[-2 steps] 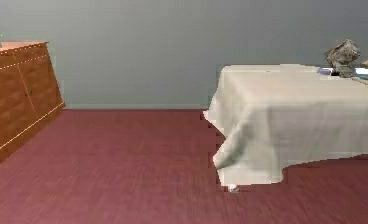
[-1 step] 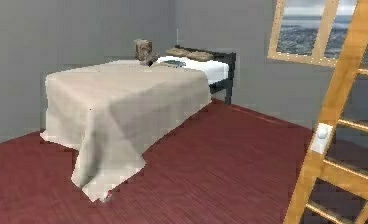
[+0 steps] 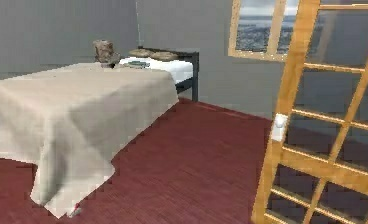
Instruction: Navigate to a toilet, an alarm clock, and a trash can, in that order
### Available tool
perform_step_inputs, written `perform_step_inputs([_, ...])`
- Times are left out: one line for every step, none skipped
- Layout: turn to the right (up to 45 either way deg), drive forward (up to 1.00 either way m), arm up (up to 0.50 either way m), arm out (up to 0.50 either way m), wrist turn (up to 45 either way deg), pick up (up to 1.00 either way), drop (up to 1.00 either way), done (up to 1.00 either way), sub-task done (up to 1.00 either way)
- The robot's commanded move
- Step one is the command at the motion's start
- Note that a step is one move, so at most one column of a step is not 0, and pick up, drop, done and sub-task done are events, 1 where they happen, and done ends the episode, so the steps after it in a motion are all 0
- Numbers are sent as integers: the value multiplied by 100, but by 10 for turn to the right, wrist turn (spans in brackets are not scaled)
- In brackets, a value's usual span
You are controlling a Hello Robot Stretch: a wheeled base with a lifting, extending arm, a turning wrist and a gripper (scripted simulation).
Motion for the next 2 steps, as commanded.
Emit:
perform_step_inputs([0,75,0,0,0,0,0,0,0])
perform_step_inputs([150,0,0,0,0,0,0,0,0])
